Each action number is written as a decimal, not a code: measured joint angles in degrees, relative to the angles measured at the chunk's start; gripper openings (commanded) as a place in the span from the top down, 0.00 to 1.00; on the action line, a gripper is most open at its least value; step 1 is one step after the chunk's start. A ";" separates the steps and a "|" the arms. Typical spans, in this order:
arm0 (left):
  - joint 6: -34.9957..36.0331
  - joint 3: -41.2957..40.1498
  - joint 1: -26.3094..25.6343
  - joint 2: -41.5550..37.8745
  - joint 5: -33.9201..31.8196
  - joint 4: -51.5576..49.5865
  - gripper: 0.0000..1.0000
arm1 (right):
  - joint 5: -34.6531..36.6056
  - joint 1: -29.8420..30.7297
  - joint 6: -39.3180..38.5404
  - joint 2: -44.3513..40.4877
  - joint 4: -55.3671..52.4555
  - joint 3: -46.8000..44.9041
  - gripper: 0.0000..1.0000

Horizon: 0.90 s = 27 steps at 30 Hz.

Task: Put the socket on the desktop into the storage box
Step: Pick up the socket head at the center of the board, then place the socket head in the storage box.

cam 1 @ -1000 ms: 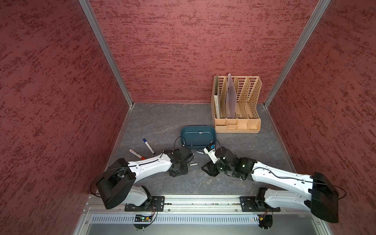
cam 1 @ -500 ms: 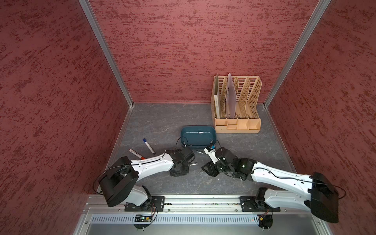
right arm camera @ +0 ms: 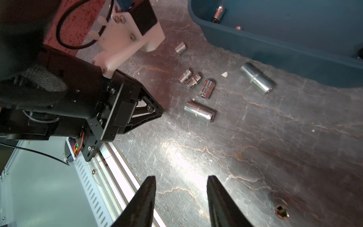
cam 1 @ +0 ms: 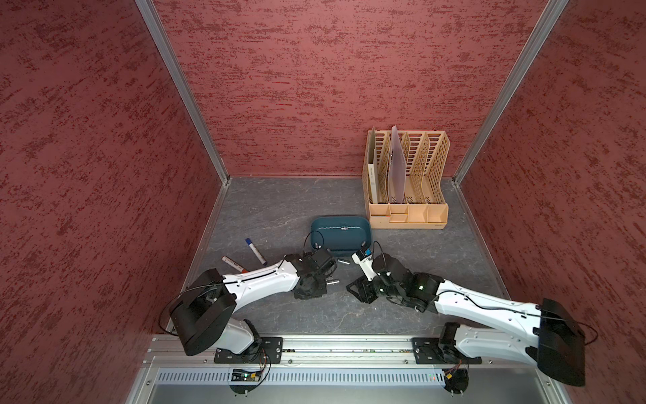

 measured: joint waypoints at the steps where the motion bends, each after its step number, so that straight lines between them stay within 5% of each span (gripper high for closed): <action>1: 0.44 0.66 0.42 -0.02 0.02 -0.11 0.87 | 0.07 0.00 0.20 -0.59 0.20 0.00 0.53; 14: 6.19 11.04 6.64 1.33 0.98 -1.57 0.87 | 0.24 -2.49 1.68 -3.04 1.22 0.02 0.52; 27: 11.45 22.03 12.98 9.42 3.23 -1.75 0.87 | -0.79 -6.38 1.88 3.67 1.51 4.57 0.52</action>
